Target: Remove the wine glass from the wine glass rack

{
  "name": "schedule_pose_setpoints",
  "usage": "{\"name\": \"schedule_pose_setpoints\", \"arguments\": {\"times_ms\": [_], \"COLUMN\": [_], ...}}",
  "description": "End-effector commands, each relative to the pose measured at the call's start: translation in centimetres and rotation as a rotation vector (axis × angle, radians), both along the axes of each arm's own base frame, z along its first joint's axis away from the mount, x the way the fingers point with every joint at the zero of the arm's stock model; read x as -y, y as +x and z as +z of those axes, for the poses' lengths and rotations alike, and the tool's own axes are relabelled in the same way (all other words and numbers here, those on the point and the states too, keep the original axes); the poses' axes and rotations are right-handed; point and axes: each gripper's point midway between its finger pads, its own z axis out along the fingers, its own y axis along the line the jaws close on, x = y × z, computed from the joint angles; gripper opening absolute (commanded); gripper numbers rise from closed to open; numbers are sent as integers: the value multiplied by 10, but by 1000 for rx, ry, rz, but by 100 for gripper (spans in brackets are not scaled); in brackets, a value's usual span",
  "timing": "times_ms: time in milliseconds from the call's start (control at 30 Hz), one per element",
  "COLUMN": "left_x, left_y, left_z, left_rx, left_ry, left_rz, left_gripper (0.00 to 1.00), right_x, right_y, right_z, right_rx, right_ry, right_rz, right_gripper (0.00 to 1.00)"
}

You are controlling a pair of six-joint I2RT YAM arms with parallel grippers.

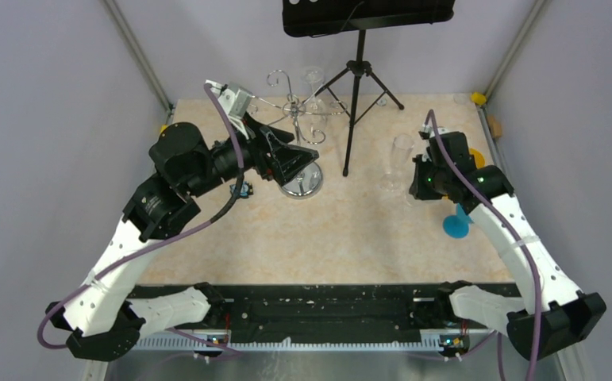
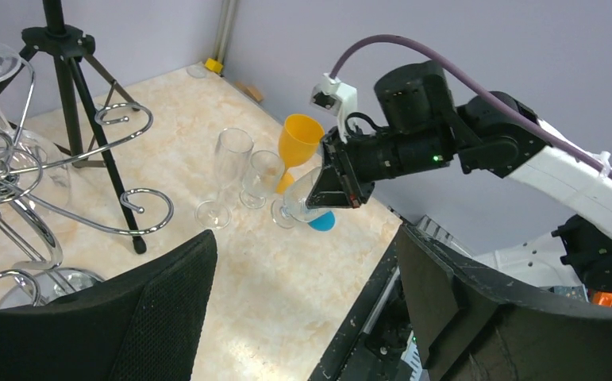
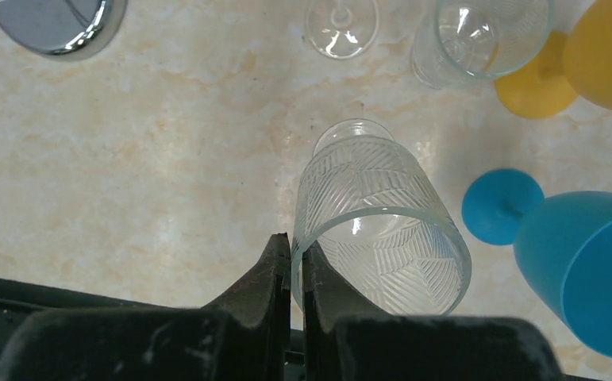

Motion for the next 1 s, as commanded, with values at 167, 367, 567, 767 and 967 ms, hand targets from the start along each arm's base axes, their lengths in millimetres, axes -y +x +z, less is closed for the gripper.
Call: {"name": "schedule_pose_setpoints", "arguments": {"times_ms": [167, 367, 567, 767, 967], "left_x": [5, 5, 2, 0, -1], "left_y": [-4, -4, -2, -3, -3], "left_z": [0, -5, -8, -8, -8], "left_rx": [30, 2, 0, -1, -1], "left_ry": [25, 38, 44, 44, 45], "left_rz": [-44, -44, -24, -22, -13], "left_gripper": [86, 86, 86, 86, 86], "right_x": [20, 20, 26, 36, 41], "right_y": [16, 21, 27, 26, 26], "right_z": [-50, -81, -96, -108, -110], "right_rx": [-76, -151, -185, -215, -221], "right_ry": [-145, -186, -235, -270, -260], "right_rz": [-74, -85, -109, -131, -137], "right_gripper": [0, 0, 0, 4, 13]}}
